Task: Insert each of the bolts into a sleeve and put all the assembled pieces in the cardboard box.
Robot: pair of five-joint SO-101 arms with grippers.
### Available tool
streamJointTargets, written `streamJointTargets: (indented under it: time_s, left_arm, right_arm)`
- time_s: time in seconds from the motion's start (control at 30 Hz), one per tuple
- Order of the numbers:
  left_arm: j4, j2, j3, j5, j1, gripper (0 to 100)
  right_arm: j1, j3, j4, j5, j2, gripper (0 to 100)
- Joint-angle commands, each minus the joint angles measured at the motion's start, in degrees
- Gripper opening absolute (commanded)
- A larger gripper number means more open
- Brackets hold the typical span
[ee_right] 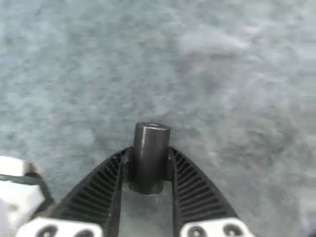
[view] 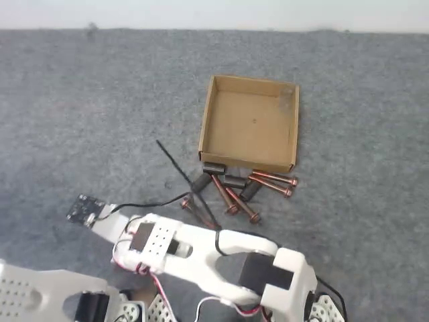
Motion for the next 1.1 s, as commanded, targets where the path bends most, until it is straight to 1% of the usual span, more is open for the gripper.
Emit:
streamJointTargets:
  time_s: [0.0,0.07,0.17,0.3,0.43,0.53,0.6,0.63,0.93,1.07]
  left_arm:
    - [-1.3,-1.9,-2.8,0.7,1.1,9]
    - [-1.1,-1.9,-2.8,0.7,2.2,9]
    - [2.5,-1.9,-4.3,0.7,5.4,9]
    - [14.3,-1.9,-11.6,0.7,12.2,9]
    - [28.0,-1.7,-18.7,0.7,21.7,9]
    - [36.7,-1.3,-20.4,0.4,29.7,9]
    - [41.5,-1.3,-20.3,0.4,34.9,9]
    - [42.7,-1.3,-20.1,0.4,37.3,9]
    - [42.2,-7.1,-5.7,0.4,51.8,9]
    - [38.9,-12.1,3.3,0.4,57.8,9]
  right_arm:
    - [3.7,-2.7,5.5,0.7,-5.4,0.7]
    - [4.6,-2.6,8.8,0.8,-9.2,0.7]
    - [7.3,-1.8,12.6,1.0,-15.2,0.7]
    - [13.6,0.1,16.3,1.1,-23.6,0.7]
    - [20.6,3.3,18.9,1.9,-34.1,0.7]
    - [25.5,7.7,19.9,5.5,-42.2,0.7]
    - [29.1,11.8,19.6,5.7,-46.8,0.7]
    - [31.1,14.0,19.3,5.9,-48.8,0.7]
    - [52.4,27.9,18.1,5.8,-58.0,0.8]
    - [60.5,31.6,18.1,6.0,-59.8,0.8]
